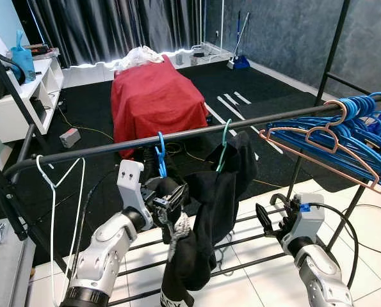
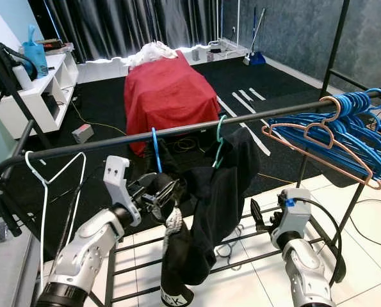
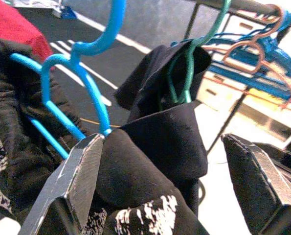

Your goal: Hang hanger

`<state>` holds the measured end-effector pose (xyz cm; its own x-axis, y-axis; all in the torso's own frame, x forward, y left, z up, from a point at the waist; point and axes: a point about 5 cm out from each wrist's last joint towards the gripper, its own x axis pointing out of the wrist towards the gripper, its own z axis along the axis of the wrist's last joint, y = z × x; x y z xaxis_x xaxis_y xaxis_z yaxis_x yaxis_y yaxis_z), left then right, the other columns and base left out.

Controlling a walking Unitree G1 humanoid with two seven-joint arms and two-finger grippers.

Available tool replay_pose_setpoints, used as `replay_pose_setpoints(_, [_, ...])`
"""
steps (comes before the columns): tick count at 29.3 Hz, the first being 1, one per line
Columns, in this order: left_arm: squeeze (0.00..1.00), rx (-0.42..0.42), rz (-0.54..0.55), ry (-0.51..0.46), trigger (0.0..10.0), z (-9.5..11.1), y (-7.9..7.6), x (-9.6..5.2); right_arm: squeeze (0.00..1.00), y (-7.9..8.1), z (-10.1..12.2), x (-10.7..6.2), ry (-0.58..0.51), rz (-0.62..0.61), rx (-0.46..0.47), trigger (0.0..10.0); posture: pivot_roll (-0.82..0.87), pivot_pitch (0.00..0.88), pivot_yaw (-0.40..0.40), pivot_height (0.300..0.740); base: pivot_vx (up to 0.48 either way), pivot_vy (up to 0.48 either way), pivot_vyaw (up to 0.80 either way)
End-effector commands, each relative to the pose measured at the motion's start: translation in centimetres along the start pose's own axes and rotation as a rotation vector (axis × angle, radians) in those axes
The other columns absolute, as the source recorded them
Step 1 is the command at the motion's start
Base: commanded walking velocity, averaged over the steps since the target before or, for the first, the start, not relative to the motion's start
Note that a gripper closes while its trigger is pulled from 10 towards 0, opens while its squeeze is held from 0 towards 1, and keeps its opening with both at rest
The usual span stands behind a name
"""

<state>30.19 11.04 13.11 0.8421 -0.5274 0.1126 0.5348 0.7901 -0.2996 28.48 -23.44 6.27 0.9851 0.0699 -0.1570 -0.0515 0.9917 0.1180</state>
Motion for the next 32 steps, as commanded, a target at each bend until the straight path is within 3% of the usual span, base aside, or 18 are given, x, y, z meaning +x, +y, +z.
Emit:
replay_pose_setpoints(1, [0.00,-0.022,0.004,-0.001,10.0,0.0,0.1,-0.2,0.00,0.2,-0.2,0.0,0.011,0.003,0.003,10.0,-0.20,0.000,0.041,0.740,0.000,0.000,0.00])
replay_pose_setpoints(5, [0.00,-0.057,0.002,-0.018,10.0,0.7,-0.7,0.1,0.00,0.1,-0.2,0.0,0.013,0.003,0.002,10.0,-0.20,0.000,0.038,0.740,0.000,0.000,0.00])
replay_pose_setpoints(6, [0.00,0.000,0.015,0.026,10.0,0.4,-1.3,0.5,0.00,0.1,-0.2,0.0,0.014,0.003,0.002,10.0,-0.20,0.000,0.039,0.740,0.000,0.000,0.00])
replay_pose_setpoints(8, [0.00,0.000,0.015,0.026,10.0,0.4,-1.3,0.5,0.00,0.1,-0.2,0.0,0.014,0.003,0.002,10.0,-0.20,0.000,0.039,0.740,0.000,0.000,0.00])
replay_pose_setpoints(10, [0.00,0.136,0.073,0.130,10.0,-0.8,-2.0,0.8,0.00,0.0,-0.2,-0.1,0.015,0.002,0.001,10.0,-0.20,0.000,0.040,0.740,0.000,0.000,0.00])
replay_pose_setpoints(12, [0.00,0.171,0.102,0.164,10.0,-1.2,-2.1,0.9,0.00,0.1,-0.2,-0.1,0.015,0.002,0.002,10.0,-0.20,0.000,0.041,0.740,0.000,0.000,0.00])
replay_pose_setpoints(13, [0.00,0.210,0.156,0.197,10.0,-1.7,-2.1,0.9,0.00,0.1,-0.2,-0.1,0.014,0.001,0.002,10.0,-0.20,0.000,0.040,0.740,0.000,0.000,0.00])
replay_pose_setpoints(21, [0.00,0.308,0.242,0.224,10.0,-2.2,-0.9,0.9,0.00,0.2,-0.2,-0.1,0.013,0.002,0.006,10.0,-0.21,0.000,0.044,0.740,0.000,0.000,0.00])
replay_pose_setpoints(22, [0.00,0.313,0.282,0.215,10.0,-1.7,-0.1,0.9,0.00,0.2,-0.2,-0.1,0.012,0.002,0.008,10.0,-0.21,0.000,0.047,0.740,0.000,0.000,0.00])
replay_pose_setpoints(26, [0.00,0.300,0.328,0.196,10.0,-1.1,0.8,0.8,0.00,0.2,-0.2,-0.1,0.012,0.000,0.010,10.0,-0.22,0.000,0.048,0.740,0.000,0.000,0.00])
replay_pose_setpoints(32, [0.00,0.301,0.360,0.165,10.0,-0.7,0.9,0.9,0.00,0.2,-0.2,-0.2,0.011,-0.001,0.011,10.0,-0.22,0.000,0.048,0.740,0.000,0.000,0.00])
